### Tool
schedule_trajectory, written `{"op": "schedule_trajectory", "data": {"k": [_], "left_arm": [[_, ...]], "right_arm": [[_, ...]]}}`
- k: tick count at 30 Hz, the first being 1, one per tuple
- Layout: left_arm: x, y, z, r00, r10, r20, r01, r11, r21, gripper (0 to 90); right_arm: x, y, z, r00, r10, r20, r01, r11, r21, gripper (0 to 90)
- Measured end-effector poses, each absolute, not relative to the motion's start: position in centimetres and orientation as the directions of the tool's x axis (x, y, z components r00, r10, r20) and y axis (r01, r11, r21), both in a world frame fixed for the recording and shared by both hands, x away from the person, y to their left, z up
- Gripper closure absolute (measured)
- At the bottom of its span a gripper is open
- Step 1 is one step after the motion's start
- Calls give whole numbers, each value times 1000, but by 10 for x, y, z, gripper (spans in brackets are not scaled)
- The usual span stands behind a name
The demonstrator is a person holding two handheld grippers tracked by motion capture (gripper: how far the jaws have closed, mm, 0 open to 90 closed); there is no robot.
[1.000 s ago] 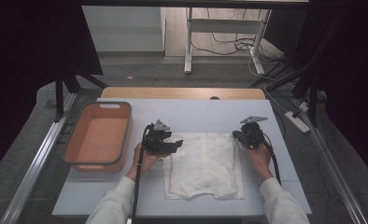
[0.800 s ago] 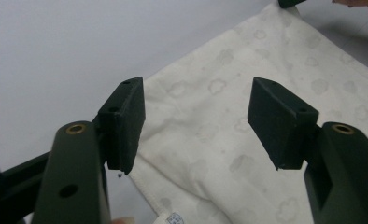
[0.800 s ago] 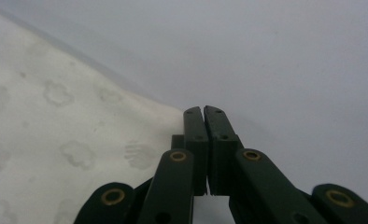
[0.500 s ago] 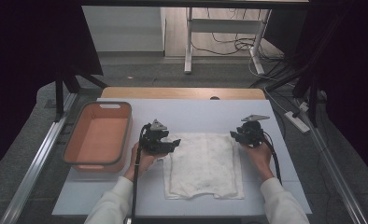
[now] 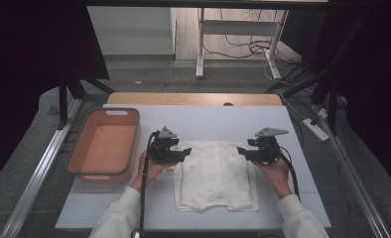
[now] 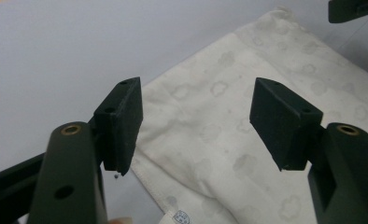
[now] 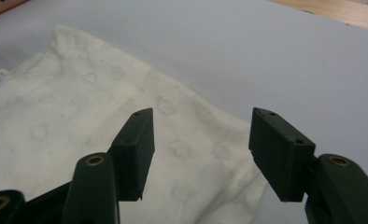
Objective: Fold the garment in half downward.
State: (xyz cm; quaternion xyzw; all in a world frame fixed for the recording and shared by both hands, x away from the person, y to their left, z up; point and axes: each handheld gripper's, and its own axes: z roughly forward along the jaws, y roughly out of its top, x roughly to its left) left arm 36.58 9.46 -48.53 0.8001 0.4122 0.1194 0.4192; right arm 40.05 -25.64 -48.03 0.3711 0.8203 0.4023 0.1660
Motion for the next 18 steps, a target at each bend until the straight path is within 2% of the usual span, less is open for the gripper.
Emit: {"op": "schedule_trajectory", "data": {"k": [7, 18], "left_arm": [[368, 95, -485, 642, 750, -157, 557, -316, 768, 344], [374, 97, -482, 644, 747, -165, 552, -306, 775, 343]], "right_arm": [[381, -253, -477, -685, 728, 32, 462, 399, 792, 367], [323, -228, -467, -748, 661, 50, 405, 396, 824, 341]]}}
